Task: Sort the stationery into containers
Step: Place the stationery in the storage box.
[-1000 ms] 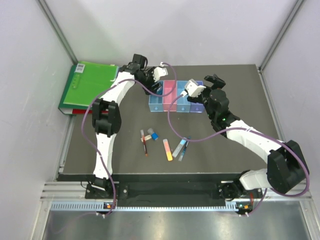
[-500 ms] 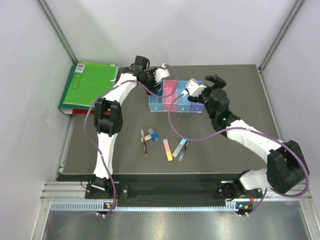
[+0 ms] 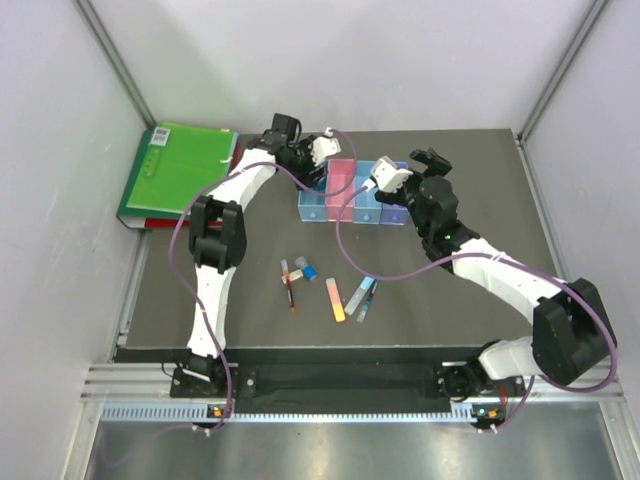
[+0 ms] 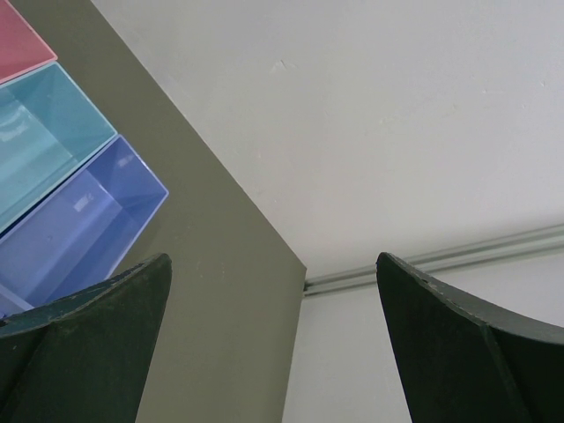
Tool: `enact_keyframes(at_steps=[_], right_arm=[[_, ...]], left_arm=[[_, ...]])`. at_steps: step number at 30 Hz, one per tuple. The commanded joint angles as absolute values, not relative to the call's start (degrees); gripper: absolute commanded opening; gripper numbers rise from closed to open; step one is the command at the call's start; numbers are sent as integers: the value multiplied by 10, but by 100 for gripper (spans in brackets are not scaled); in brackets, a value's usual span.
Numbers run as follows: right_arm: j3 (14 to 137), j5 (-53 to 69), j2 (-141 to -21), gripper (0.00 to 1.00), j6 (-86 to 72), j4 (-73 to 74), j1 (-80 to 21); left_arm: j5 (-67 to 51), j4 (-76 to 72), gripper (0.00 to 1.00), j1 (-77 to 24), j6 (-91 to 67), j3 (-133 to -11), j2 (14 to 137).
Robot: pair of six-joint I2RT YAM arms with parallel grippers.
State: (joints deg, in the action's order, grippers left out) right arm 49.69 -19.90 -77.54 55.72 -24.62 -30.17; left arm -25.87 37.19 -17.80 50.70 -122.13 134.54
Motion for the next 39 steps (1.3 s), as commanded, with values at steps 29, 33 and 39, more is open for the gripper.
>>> enact_keyframes(at_steps=[29,33,39], right_arm=[[536,-197,-787,100,548,-263,-295],[539,-196,-791,100,548,-263,-294],[545,-193,-797,100,547,-259,-294]], left_arm=[[-277,247,89,-182,481,-1159,1279],[-256,208,89,-182,469,-1136,1274],[-222,129,88,-185,464,-1079,1257]])
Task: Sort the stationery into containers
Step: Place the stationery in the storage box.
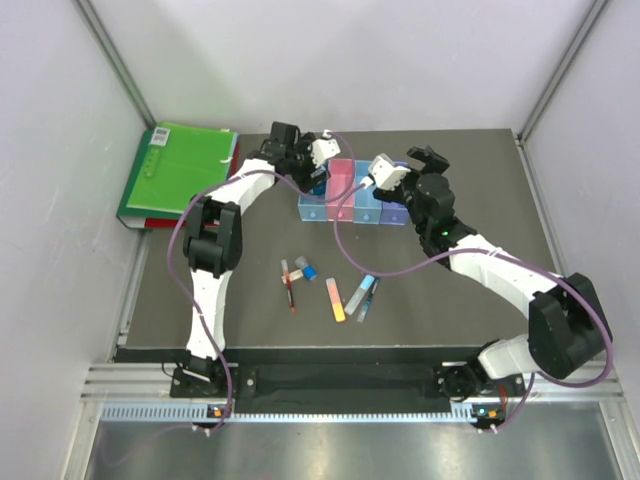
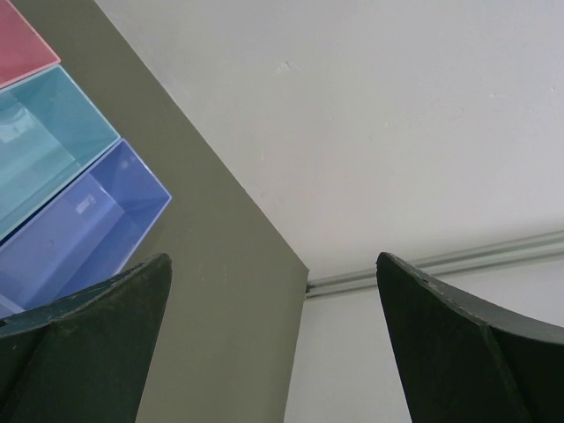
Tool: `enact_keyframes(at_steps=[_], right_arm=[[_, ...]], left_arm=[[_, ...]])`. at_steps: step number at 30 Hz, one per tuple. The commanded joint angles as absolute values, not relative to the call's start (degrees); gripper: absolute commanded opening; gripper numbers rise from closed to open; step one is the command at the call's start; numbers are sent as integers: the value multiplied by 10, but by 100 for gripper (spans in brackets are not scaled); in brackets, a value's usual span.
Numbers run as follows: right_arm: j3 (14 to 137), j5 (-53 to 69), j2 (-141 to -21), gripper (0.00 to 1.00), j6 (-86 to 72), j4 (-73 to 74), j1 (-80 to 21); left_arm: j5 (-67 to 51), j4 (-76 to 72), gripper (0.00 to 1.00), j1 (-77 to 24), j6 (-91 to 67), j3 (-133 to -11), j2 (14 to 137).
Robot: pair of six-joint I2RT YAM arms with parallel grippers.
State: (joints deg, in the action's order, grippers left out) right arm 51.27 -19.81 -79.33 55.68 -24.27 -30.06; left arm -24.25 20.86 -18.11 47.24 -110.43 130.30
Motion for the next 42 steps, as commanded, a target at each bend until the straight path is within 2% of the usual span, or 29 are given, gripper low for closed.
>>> enact_keyframes(at_steps=[1,6,16,23,36,40,42], right_arm=[[546,-193,-798,100,547,-258,-294],[552,-194,-802,100,546,-258,-294],[548,-194,-800,100,545,-258,-294],[547,-195,-795,100,547,-256,-293],[531,-199,-763,100,534,-242,-293],[544,-178,-747,100,487,-186,-293],[565,-127,-744,100,463,-92,-293]], left_arm=[[-218,127,88,-185,462,-1073,1257],[-226,113,88,-185,454,-1060,1245],[-299,206,88,-185,469,-1062,1219],[-364,363,87,-185,534,-1086,1201],[-335,443,86,-184,537,-1032,1096],[-313,440,86,-184,560,-976,1052],[-308,432,86,-184,574,-936,1027]])
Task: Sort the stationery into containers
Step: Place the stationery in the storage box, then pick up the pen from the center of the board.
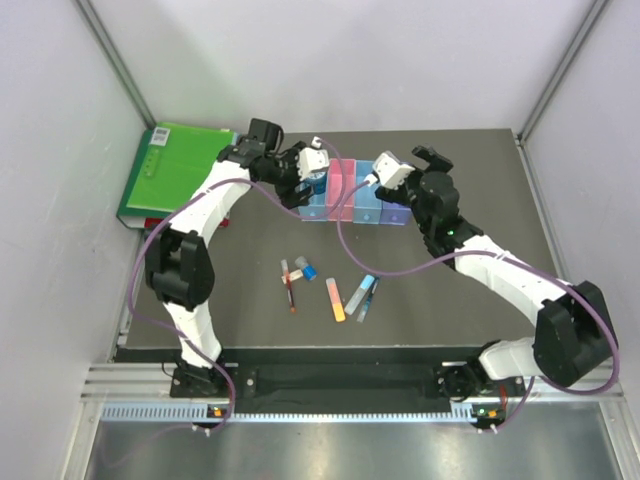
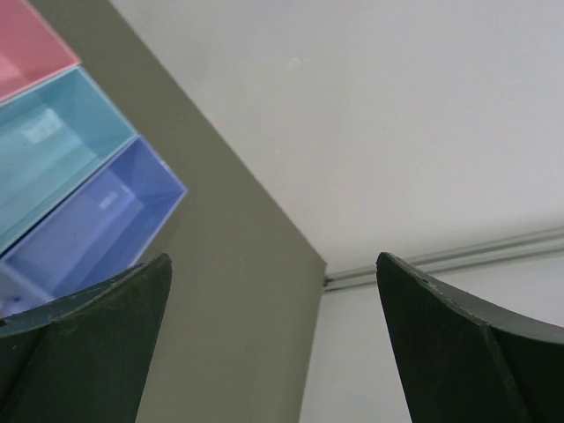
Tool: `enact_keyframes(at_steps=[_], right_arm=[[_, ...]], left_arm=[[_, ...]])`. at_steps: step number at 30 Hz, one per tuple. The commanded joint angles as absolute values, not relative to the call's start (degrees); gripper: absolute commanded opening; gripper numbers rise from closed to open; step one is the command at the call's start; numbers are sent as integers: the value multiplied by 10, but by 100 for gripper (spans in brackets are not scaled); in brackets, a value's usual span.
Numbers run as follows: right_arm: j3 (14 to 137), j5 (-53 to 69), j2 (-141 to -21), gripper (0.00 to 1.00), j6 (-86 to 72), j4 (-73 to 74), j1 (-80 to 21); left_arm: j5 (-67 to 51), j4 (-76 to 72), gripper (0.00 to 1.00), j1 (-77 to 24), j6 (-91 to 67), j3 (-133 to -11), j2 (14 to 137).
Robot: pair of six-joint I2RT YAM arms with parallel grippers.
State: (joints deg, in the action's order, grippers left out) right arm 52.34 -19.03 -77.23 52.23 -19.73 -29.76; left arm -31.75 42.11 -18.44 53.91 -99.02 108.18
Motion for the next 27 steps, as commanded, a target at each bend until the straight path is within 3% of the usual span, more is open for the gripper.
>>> enact_keyframes(at_steps=[1,11,20,27], right_arm=[[569,-110,-738,100,444,-60,-293],[532,24,-706,100,394,80,-294],[475,-26,-686,100,443,34,-294],[478,-34,-692,100,461,13,-294]], left_arm=[[-307,424,86,-184,585,-922,1017],[-346,452,86,-185,620,-858,979],[-263,535,84,-194,601,-872,1026],[-275,596,81,-194,564,-863,1042]])
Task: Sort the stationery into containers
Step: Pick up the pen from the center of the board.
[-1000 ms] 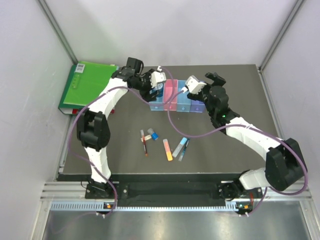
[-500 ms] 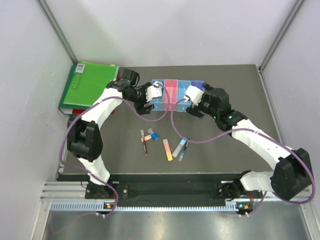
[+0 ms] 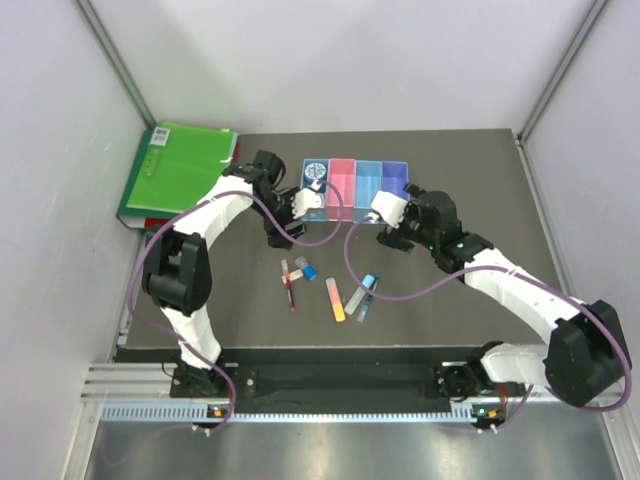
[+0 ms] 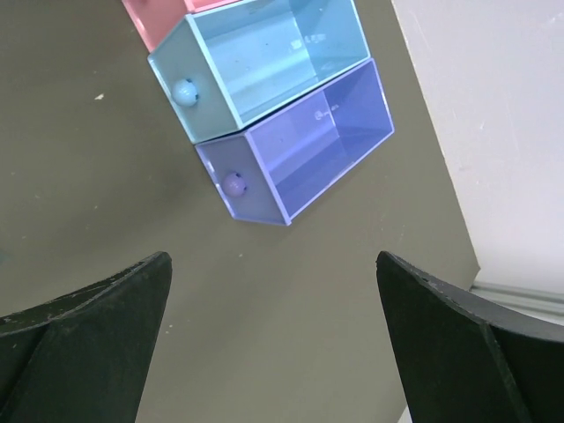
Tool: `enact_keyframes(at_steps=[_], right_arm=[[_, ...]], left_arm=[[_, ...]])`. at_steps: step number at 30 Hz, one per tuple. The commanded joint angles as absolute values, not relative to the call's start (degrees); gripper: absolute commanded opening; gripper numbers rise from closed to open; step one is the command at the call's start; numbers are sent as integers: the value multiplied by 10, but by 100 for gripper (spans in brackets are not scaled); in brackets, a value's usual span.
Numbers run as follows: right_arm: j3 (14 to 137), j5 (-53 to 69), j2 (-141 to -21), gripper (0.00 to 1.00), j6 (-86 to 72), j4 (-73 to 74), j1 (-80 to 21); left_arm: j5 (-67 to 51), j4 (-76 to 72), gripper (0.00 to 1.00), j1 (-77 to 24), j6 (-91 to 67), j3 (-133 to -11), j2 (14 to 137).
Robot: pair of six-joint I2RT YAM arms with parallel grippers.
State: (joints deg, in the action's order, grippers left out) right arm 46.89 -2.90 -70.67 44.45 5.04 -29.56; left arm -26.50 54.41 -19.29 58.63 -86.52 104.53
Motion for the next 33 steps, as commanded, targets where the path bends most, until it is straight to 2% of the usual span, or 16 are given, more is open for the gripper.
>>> enact_keyframes(at_steps=[1,7,15,16,24,33], right_arm=[[479,-35,-693,99,464,14,-293],[483,-40,-690,100,466,17,-294],[483,-40,-688,100,467,12,-294],[483,-40,-688,100,468,11,-294],[482,-40,-686,100,467,13,-294],[486,-42,-693,100,473,4,-294]], left_arm=[[-276,597,81,-194,563,-851,1042],[-306,649,82,-193,582,-839,1039],[-350,857,78,-179,718,-888,1131],[-362,864,76,-175,722,-914,1158],[-343,843,76,-146,720,-970,1207],[-339,864,77,-139,764,-978,1233]])
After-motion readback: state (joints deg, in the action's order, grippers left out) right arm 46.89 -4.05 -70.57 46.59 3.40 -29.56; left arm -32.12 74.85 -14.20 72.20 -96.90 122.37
